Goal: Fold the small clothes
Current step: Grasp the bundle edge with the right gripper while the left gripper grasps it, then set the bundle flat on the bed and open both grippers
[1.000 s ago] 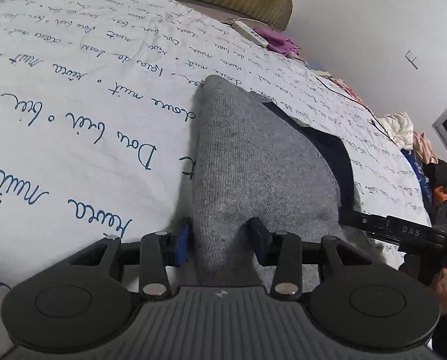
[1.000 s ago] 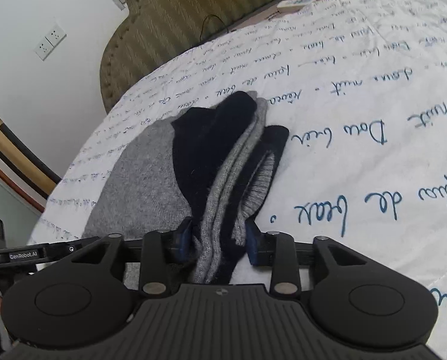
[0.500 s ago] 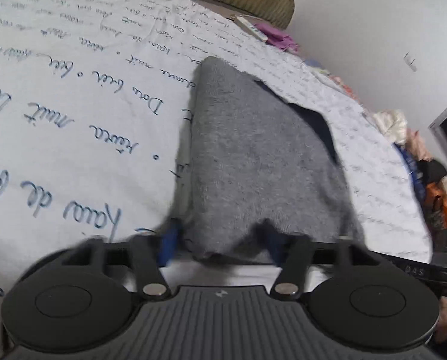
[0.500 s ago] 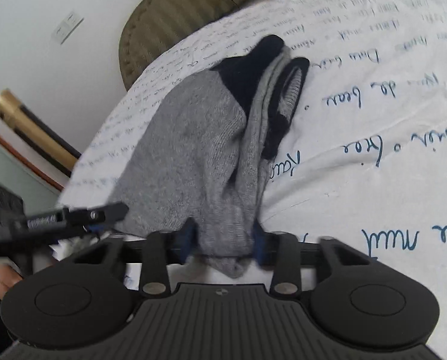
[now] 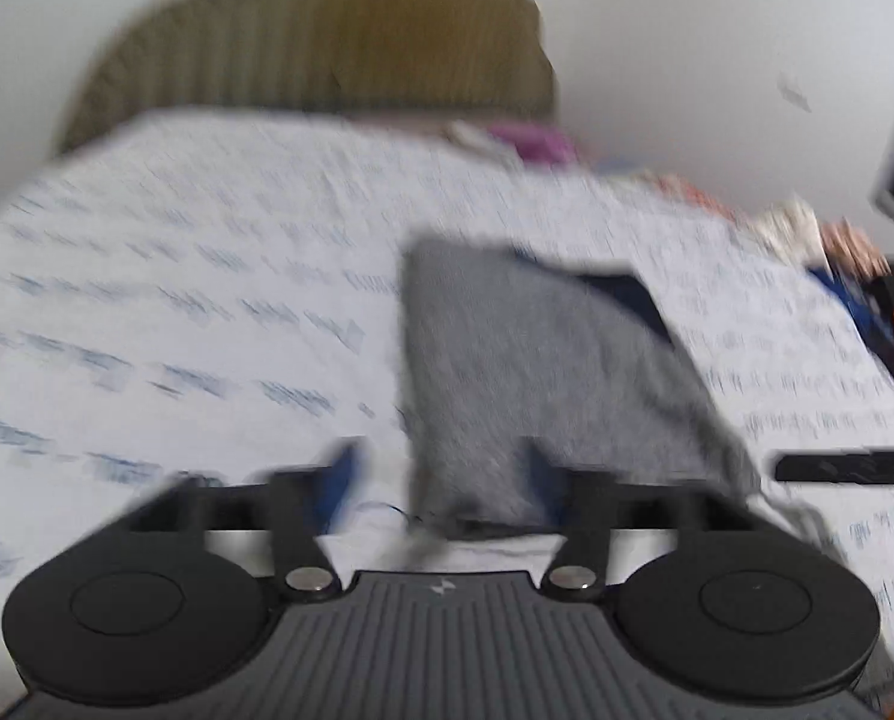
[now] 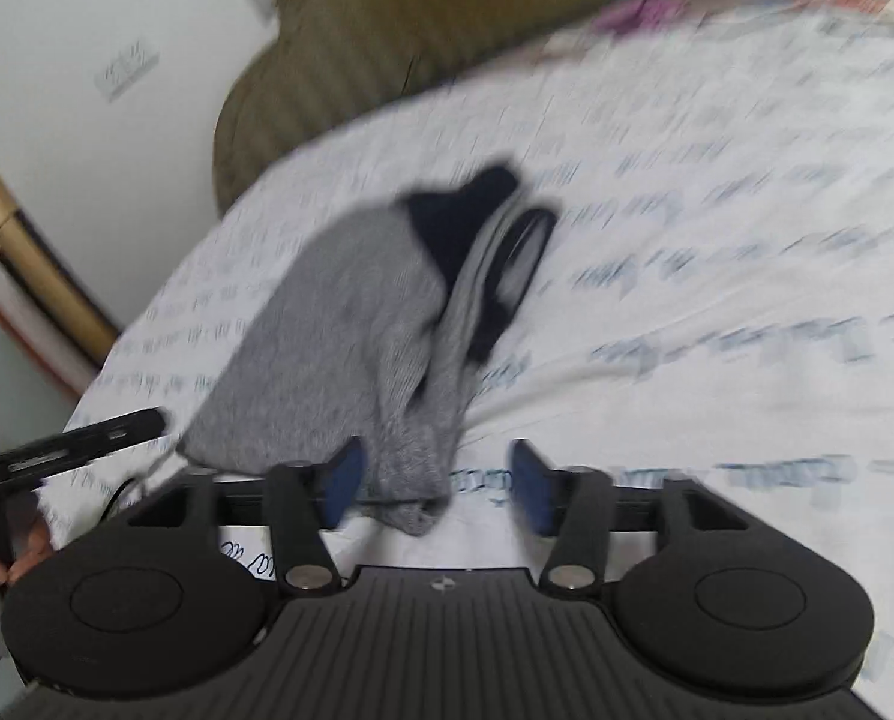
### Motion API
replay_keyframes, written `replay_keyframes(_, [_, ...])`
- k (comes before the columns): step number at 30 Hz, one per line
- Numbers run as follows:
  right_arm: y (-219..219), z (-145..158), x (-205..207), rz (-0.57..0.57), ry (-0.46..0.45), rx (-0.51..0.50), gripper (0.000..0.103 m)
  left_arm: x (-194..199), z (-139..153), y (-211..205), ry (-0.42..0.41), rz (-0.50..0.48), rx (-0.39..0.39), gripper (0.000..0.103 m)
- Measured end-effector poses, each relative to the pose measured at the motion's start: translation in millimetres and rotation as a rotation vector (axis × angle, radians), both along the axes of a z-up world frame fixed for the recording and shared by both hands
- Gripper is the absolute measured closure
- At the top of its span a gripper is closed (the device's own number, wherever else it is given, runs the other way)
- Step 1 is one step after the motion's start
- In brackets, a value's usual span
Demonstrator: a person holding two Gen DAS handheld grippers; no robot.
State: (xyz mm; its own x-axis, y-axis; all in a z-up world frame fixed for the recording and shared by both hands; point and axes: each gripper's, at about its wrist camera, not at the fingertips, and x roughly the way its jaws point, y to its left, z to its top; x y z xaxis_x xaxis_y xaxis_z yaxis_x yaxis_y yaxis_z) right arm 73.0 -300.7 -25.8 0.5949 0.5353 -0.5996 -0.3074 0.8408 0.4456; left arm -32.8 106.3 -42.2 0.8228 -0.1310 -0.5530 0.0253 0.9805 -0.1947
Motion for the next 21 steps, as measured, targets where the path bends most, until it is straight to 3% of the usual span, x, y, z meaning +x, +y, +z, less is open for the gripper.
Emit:
replay_keyframes(1, [-1, 4, -9, -0.024, -0.017, -0.013, 0.019, -8, 4, -1, -0.035, 0.03, 0.002, 0.009])
replay_keyframes(2, [0, 5, -17, -0.045, -0.025, -0.03, 0.012, -14, 4, -6, -0.064, 0.026, 0.008, 0.009])
replay_keyframes(3, [5, 3, -23, -0.05, -0.027, -0.049, 0.013, -16, 3, -12, -0.076, 0.01, 0.022, 0.009])
replay_keyframes(8, [43, -19, -29, -0.07, 0.019, -0.24, 0.009, -4, -32, -40, 0.002, -0.009, 0.042, 0.009])
replay_keyframes(11, [52, -30, -33, -0.12, -0.013, -0.274, 0.003, 8, -55, -46, 0.077, 0.002, 0.071, 0.01])
replay_keyframes(14, [61, -38, -37, -0.17, -0.033, -0.289, 0.0, 8, -65, -47, 0.063, 0.015, 0.091, 0.005])
replay_keyframes(18, [80, -50, -36, -0.18, -0.097, -0.395, 0.0, 9, -66, -51, 0.07, 0.006, 0.114, 0.002])
replay_keyframes(21, [79, -51, -35, -0.188, -0.103, -0.393, 0.0, 10, -67, -53, 0.073, 0.002, 0.122, 0.0])
